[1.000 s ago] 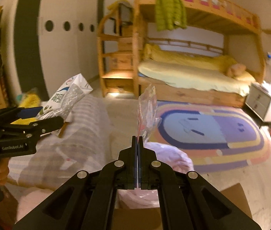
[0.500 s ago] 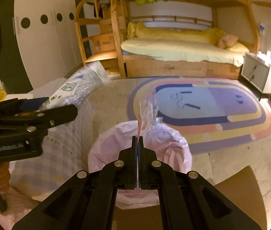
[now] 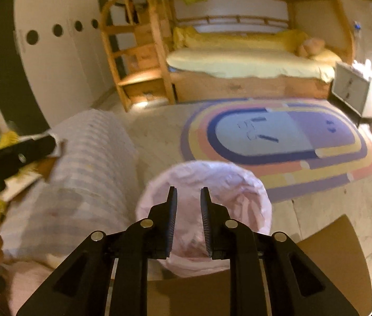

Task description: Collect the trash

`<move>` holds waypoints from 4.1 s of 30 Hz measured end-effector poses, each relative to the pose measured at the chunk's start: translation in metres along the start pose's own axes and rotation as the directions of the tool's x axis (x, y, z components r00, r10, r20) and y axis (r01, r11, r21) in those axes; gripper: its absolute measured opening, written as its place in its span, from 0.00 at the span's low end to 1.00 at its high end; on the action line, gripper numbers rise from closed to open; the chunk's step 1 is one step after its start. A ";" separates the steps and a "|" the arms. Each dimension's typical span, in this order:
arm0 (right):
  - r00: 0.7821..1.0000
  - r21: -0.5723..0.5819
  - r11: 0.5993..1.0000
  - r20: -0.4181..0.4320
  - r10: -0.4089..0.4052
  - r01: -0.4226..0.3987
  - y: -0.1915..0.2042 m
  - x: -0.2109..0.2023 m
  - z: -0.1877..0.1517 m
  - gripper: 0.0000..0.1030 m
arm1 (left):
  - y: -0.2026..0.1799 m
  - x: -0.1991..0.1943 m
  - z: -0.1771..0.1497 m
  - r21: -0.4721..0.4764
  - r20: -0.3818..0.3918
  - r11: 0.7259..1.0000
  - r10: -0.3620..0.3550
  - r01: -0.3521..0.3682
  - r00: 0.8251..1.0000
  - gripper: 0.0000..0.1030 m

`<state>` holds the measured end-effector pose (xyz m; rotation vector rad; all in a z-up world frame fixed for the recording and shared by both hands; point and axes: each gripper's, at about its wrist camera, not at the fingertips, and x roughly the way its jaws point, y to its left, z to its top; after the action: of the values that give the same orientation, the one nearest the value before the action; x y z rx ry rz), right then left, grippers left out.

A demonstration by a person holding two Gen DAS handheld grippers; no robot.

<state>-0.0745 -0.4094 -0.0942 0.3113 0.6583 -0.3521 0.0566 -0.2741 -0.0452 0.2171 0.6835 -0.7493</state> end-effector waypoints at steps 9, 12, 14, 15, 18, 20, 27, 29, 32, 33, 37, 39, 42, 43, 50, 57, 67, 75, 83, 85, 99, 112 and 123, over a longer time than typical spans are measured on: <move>0.990 -0.100 0.987 0.051 0.135 -0.129 0.073 -0.048 0.017 0.19 | 0.049 -0.075 -0.018 -0.064 0.043 0.990 0.125 -0.122 0.991 0.84; 0.985 -0.147 0.977 0.041 0.165 -0.157 0.100 -0.050 0.018 0.19 | 0.070 -0.091 -0.027 -0.097 0.036 0.982 0.163 -0.159 0.986 0.84; 0.982 -0.170 0.969 0.030 0.187 -0.180 0.118 -0.047 0.018 0.19 | 0.086 -0.102 -0.034 -0.115 0.038 0.976 0.190 -0.185 0.981 0.84; 0.980 -0.179 0.966 0.024 0.196 -0.188 0.124 -0.046 0.018 0.19 | 0.092 -0.106 -0.037 -0.120 0.040 0.974 0.200 -0.194 0.979 0.84; 0.975 -0.208 0.954 0.002 0.221 -0.215 0.146 -0.038 0.018 0.19 | 0.115 -0.116 -0.048 -0.142 0.042 0.960 0.248 -0.240 0.968 0.84; 0.970 -0.218 0.946 -0.016 0.241 -0.239 0.159 -0.029 0.019 0.20 | 0.130 -0.121 -0.055 -0.159 0.040 0.948 0.284 -0.274 0.958 0.84; 0.960 -0.243 0.929 -0.055 0.275 -0.280 0.194 0.006 0.023 0.45 | 0.188 -0.122 -0.065 -0.269 0.006 0.898 0.364 -0.349 0.931 0.87; 0.958 -0.249 0.925 -0.064 0.279 -0.287 0.204 0.017 0.026 0.49 | 0.199 -0.121 -0.065 -0.287 -0.002 0.885 0.382 -0.366 0.924 0.88; 0.953 -0.255 0.918 -0.077 0.293 -0.303 0.223 0.032 0.031 0.54 | 0.210 -0.118 -0.065 -0.300 -0.010 0.871 0.404 -0.388 0.915 0.88; 0.953 -0.257 0.917 -0.077 0.294 -0.304 0.229 0.036 0.032 0.55 | 0.214 -0.117 -0.065 -0.307 -0.013 0.868 0.406 -0.390 0.914 0.88; 0.951 -0.259 0.915 -0.082 0.300 -0.311 0.249 0.051 0.041 0.55 | 0.226 -0.117 -0.067 -0.324 -0.019 0.859 0.412 -0.395 0.911 0.88; 0.952 -0.260 0.916 -0.084 0.294 -0.305 0.257 0.057 0.044 0.55 | 0.231 -0.117 -0.067 -0.339 -0.021 0.856 0.409 -0.391 0.912 0.88; 0.960 -0.260 0.924 -0.103 0.260 -0.279 0.267 0.071 0.047 0.50 | 0.236 -0.118 -0.068 -0.348 -0.019 0.853 0.408 -0.388 0.913 0.88; 0.964 -0.261 0.929 -0.114 0.241 -0.263 0.270 0.075 0.046 0.38 | 0.237 -0.118 -0.068 -0.349 -0.020 0.852 0.410 -0.391 0.912 0.88; 0.968 -0.279 0.927 -0.085 0.236 -0.251 0.272 0.063 0.041 0.20 | 0.242 -0.128 -0.072 -0.367 -0.024 0.845 0.410 -0.390 0.912 0.88; 0.964 -0.308 0.917 -0.009 0.265 -0.255 0.262 0.027 0.050 0.20 | 0.246 -0.140 -0.056 -0.361 0.014 0.867 0.374 -0.345 0.927 0.88; 0.962 -0.355 0.900 0.002 0.273 -0.254 0.266 0.018 0.057 0.21 | 0.259 -0.087 -0.020 -0.207 -0.013 0.922 0.333 -0.328 0.943 0.54; 0.963 -0.356 0.898 -0.016 0.270 -0.257 0.269 0.038 0.065 0.21 | 0.267 -0.056 -0.003 -0.166 -0.012 0.952 0.258 -0.256 0.966 0.46; 0.962 -0.359 0.896 -0.030 0.270 -0.263 0.268 0.045 0.065 0.21 | 0.275 -0.039 0.006 -0.143 -0.042 0.972 0.183 -0.187 0.982 0.19; 0.963 -0.357 0.897 -0.030 0.269 -0.262 0.266 0.045 0.063 0.21 | 0.272 -0.038 0.005 -0.119 -0.042 0.973 0.192 -0.196 0.980 0.11; 0.955 -0.319 0.918 0.100 0.279 -0.235 0.235 -0.018 0.063 0.21 | 0.226 -0.161 0.024 -0.191 0.261 0.947 0.301 -0.257 0.917 0.03; 0.981 -0.235 0.959 0.073 0.182 -0.160 0.158 -0.060 0.021 0.21 | 0.111 -0.157 -0.035 -0.166 0.258 0.981 0.141 -0.100 0.956 0.03; 0.998 -0.121 0.992 0.043 0.034 -0.029 0.086 -0.065 -0.003 0.22 | 0.024 -0.088 -0.043 -0.011 0.139 0.999 -0.048 0.050 0.989 0.03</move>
<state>-0.0880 -0.3171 -0.0404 0.1978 0.6267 -0.2870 0.0053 -0.1900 -0.0231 0.1336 0.5635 -0.7986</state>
